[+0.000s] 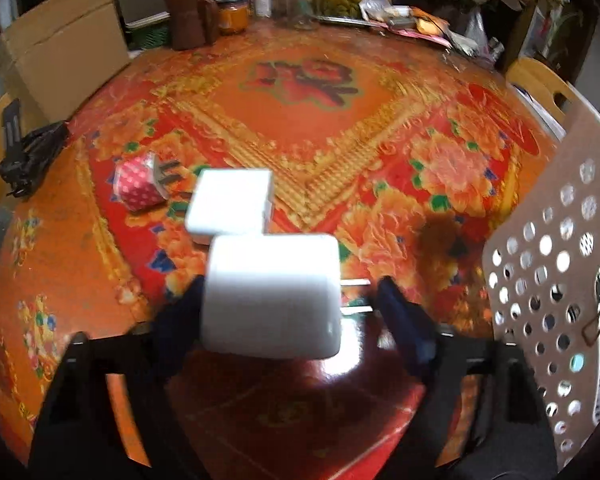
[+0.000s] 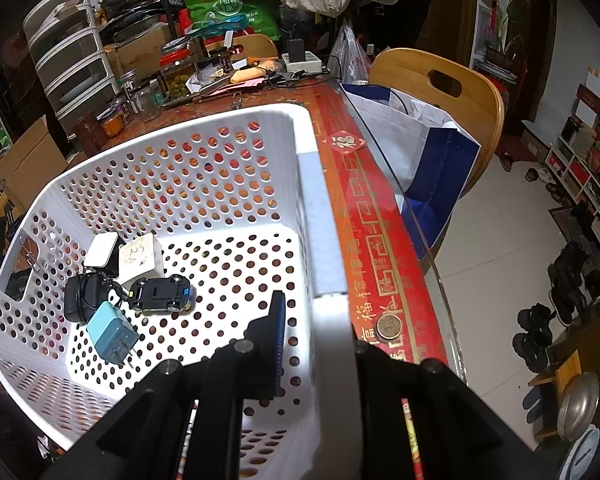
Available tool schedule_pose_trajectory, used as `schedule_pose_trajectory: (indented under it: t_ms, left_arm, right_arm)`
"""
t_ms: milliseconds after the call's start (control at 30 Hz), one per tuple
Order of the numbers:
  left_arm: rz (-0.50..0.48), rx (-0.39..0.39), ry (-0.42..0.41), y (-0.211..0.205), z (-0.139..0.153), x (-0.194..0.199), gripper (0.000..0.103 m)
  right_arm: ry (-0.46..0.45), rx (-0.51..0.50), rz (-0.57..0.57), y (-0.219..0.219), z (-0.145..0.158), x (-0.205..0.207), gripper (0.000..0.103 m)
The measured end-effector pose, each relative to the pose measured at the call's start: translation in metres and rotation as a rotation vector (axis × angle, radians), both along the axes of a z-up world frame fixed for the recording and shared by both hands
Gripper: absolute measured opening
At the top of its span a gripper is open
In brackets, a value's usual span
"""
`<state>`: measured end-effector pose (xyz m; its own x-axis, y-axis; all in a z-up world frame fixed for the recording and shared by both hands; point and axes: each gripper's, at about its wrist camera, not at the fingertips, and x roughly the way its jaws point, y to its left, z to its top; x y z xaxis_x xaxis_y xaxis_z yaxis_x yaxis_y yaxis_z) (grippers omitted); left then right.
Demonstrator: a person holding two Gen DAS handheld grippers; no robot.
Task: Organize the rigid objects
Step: 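Grasp the large white square charger with the left tool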
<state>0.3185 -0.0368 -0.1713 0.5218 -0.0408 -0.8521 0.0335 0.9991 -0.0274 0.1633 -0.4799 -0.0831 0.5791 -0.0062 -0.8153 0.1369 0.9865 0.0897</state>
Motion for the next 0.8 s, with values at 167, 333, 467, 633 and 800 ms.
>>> schedule_pose_trajectory:
  t_ms: [167,333,467,633,800]
  left_arm:
    - [0.008,0.014,-0.019,-0.004,0.001,-0.004,0.069]
    - [0.043,0.041,-0.108,0.007,0.018,-0.03,0.069]
    - [0.078,0.061,-0.203,0.019,0.043,-0.049,0.069]
    - [0.109,0.103,-0.301,0.027,0.074,-0.064,0.069]
    - [0.138,0.198,-0.394,0.028,0.106,-0.075,0.069]
  right_arm:
    - [-0.001,0.0,0.0,0.0,0.0,0.0,0.014]
    - [0.0,-0.001,0.001,0.0,0.0,-0.001,0.014]
    - [0.0,-0.001,0.002,0.0,0.0,0.0,0.014]
    - [-0.001,-0.002,0.003,0.0,0.0,0.0,0.014]
    - [0.005,-0.008,0.007,0.001,0.0,0.001,0.014]
